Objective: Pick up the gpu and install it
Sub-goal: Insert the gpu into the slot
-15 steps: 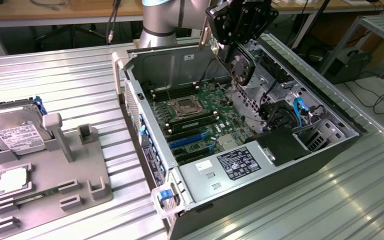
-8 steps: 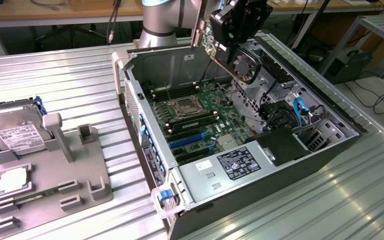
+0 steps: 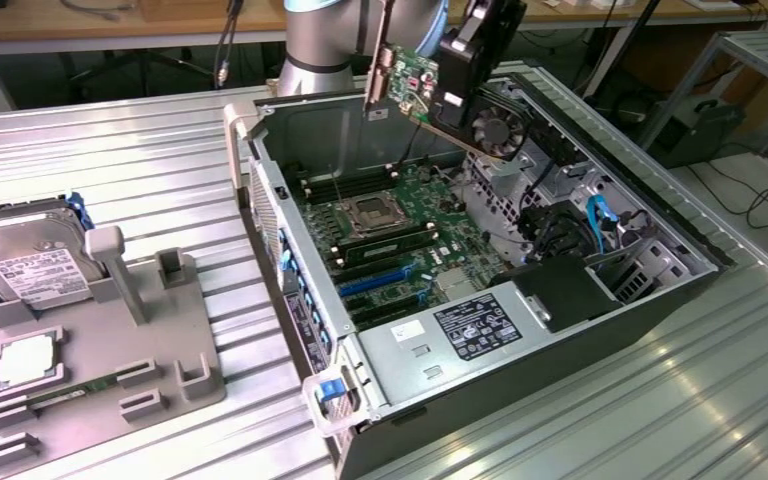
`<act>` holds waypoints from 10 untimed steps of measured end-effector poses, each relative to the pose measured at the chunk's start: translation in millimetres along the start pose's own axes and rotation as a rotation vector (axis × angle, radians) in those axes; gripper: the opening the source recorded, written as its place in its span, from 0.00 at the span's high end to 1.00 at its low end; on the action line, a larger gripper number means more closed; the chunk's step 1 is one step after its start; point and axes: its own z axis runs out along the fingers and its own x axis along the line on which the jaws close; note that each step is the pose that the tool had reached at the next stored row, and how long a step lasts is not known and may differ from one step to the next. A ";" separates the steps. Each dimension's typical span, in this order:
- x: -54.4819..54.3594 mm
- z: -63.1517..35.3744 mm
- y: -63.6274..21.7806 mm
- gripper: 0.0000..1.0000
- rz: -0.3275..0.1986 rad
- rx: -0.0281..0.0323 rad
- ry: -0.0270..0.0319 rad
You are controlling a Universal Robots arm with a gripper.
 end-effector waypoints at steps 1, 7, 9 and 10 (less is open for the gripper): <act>0.0 0.0 0.0 0.73 -0.007 0.0000 0.0001; 0.0 0.0 0.0 0.73 -0.050 0.0000 0.0011; 0.0 0.0 0.0 0.73 -0.067 0.0000 0.0015; 0.0 0.0 0.0 0.73 -0.074 0.0000 0.0016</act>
